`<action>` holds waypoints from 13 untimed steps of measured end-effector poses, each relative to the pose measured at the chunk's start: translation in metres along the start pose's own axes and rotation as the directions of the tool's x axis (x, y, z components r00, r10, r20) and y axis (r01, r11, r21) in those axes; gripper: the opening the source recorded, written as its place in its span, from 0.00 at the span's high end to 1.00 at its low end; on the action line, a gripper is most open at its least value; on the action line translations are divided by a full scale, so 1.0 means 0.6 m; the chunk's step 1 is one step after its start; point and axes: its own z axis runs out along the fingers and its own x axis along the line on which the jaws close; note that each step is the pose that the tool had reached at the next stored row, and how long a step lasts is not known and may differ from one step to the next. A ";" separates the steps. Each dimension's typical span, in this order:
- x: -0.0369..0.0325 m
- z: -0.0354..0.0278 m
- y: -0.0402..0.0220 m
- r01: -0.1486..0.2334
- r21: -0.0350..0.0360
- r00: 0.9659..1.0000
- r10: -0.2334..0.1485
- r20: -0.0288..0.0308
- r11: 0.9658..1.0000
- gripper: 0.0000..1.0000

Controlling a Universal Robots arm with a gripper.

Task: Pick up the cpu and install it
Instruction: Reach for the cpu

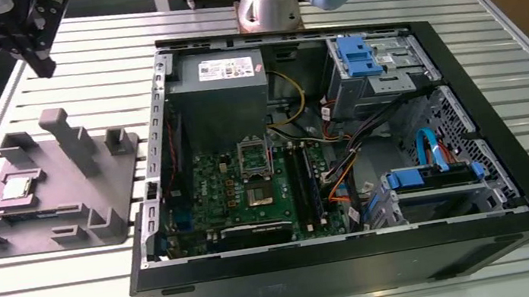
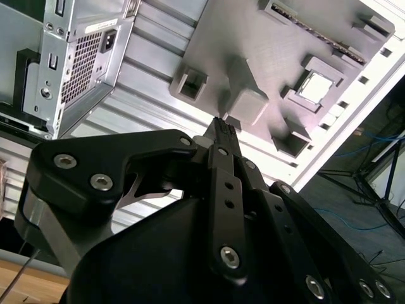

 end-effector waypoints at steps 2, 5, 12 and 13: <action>0.002 0.000 0.000 0.000 0.000 1.000 0.000 0.000 1.000 0.89; 0.005 0.001 0.000 0.000 0.000 1.000 0.000 0.000 1.000 0.89; 0.013 0.001 -0.001 0.000 0.000 1.000 0.000 0.000 1.000 0.89; 0.014 0.001 -0.001 0.000 0.000 1.000 0.000 0.000 1.000 0.89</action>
